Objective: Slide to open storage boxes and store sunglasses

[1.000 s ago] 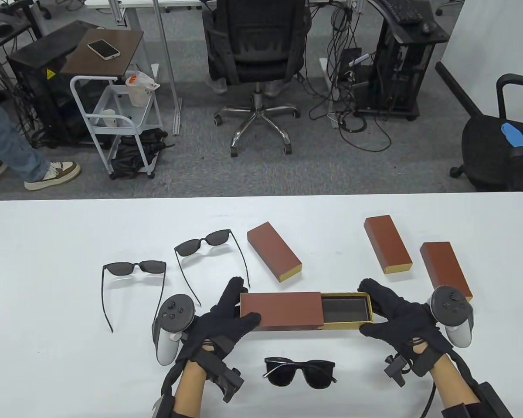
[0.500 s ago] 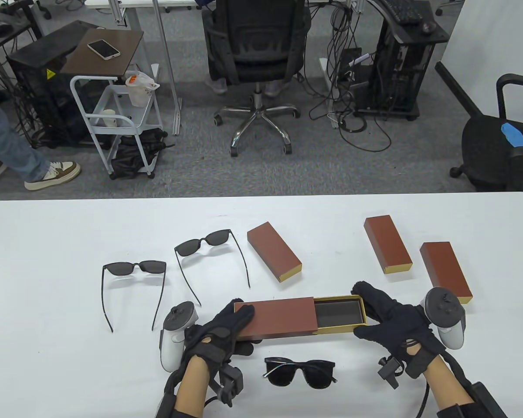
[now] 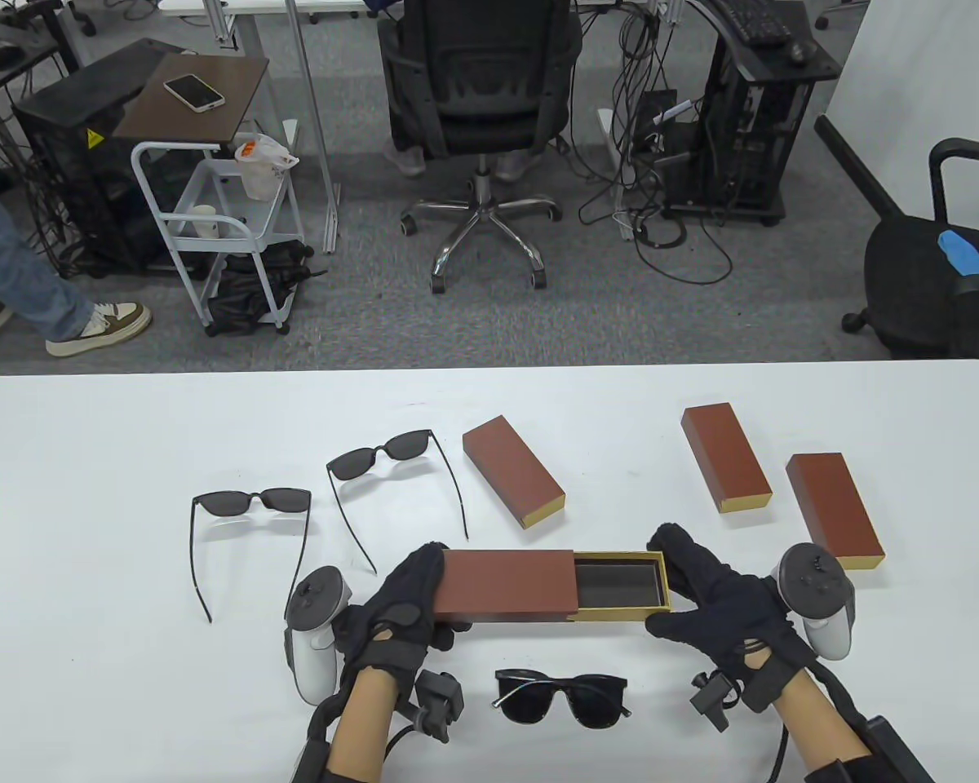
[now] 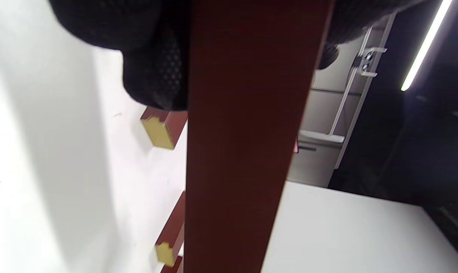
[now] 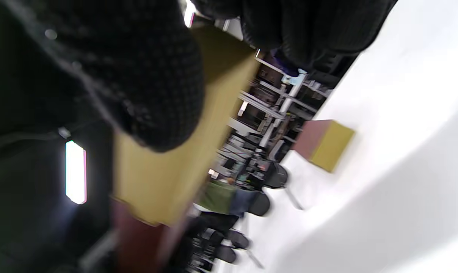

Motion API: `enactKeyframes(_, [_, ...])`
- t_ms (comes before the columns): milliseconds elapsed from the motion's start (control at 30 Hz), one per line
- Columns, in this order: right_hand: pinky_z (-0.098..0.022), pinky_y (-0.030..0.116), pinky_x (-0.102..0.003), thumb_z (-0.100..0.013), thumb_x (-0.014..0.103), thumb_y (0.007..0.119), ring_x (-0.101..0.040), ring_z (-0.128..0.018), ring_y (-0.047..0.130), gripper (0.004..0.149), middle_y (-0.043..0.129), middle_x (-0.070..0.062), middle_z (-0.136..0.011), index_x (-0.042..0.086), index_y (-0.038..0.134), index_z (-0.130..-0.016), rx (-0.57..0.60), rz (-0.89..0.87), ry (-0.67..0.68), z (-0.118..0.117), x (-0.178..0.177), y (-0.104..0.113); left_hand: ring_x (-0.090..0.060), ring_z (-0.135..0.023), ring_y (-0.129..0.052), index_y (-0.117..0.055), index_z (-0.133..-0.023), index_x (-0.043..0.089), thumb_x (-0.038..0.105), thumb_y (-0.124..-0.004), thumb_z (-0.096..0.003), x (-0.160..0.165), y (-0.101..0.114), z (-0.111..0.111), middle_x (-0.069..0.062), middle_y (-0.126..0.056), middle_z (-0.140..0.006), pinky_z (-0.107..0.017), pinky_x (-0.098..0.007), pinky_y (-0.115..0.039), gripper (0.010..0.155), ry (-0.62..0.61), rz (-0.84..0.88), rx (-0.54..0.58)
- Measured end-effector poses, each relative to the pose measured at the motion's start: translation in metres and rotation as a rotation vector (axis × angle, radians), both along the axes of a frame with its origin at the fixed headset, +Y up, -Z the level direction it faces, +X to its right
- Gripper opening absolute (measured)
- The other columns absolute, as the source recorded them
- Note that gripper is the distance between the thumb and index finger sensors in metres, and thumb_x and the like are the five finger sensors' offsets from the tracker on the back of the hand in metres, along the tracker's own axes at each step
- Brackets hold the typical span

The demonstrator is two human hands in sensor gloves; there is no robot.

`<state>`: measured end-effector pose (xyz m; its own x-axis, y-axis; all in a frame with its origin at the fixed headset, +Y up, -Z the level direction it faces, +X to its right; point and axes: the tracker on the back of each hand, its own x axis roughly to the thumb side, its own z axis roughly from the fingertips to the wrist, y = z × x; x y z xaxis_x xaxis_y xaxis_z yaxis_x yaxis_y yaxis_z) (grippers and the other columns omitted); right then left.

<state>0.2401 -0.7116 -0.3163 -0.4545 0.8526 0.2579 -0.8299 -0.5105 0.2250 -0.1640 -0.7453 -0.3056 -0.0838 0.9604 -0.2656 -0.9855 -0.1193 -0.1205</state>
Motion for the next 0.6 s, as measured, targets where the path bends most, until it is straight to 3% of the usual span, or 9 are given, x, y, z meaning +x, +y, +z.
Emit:
enactKeyframes(100, [-0.065, 0.065, -0.054, -0.023, 0.039, 0.101, -0.046, -0.088, 0.066, 0.092, 0.055, -0.018, -0.102, 0.019, 0.049, -0.096, 0.009, 0.306, 0.038, 0.006, -0.013, -0.009, -0.021, -0.046, -0.098, -0.058, -0.107, 0.018, 0.067, -0.062, -0.0523, -0.007, 0.001, 0.000, -0.005, -0.091, -0.076, -0.027, -0.036, -0.084, 0.074, 0.037, 0.069, 0.023])
enactKeyframes(167, [-0.063, 0.067, -0.055, -0.026, 0.046, 0.097, -0.046, -0.086, 0.070, 0.082, 0.060, -0.016, -0.100, 0.021, 0.057, -0.093, 0.051, 0.446, 0.046, 0.011, -0.025, -0.015, -0.021, -0.045, -0.098, -0.058, -0.107, 0.018, 0.067, -0.062, -0.0523, -0.011, 0.003, 0.001, -0.006, -0.091, -0.075, -0.027, -0.036, -0.083, 0.073, 0.080, 0.065, 0.038])
enactKeyframes(367, [-0.057, 0.075, -0.052, -0.029, 0.046, 0.091, -0.039, -0.076, 0.085, 0.053, 0.083, -0.010, -0.089, 0.028, 0.082, -0.078, 0.221, 0.662, 0.152, 0.028, -0.082, -0.020, -0.021, -0.041, -0.100, -0.063, -0.106, 0.018, 0.068, -0.063, -0.0516, -0.022, 0.003, 0.003, -0.006, -0.094, -0.071, -0.024, -0.036, -0.084, 0.073, 0.203, -0.060, 0.058])
enactKeyframes(600, [-0.048, 0.082, -0.049, -0.026, 0.046, 0.093, -0.032, -0.061, 0.095, 0.048, 0.096, -0.006, -0.073, 0.028, 0.089, -0.070, 0.385, 0.914, 0.207, 0.038, -0.128, -0.027, -0.021, -0.039, -0.101, -0.064, -0.105, 0.017, 0.067, -0.062, -0.0515, -0.028, -0.005, 0.000, -0.006, -0.097, -0.069, -0.023, -0.037, -0.084, 0.074, 0.223, -0.048, 0.034])
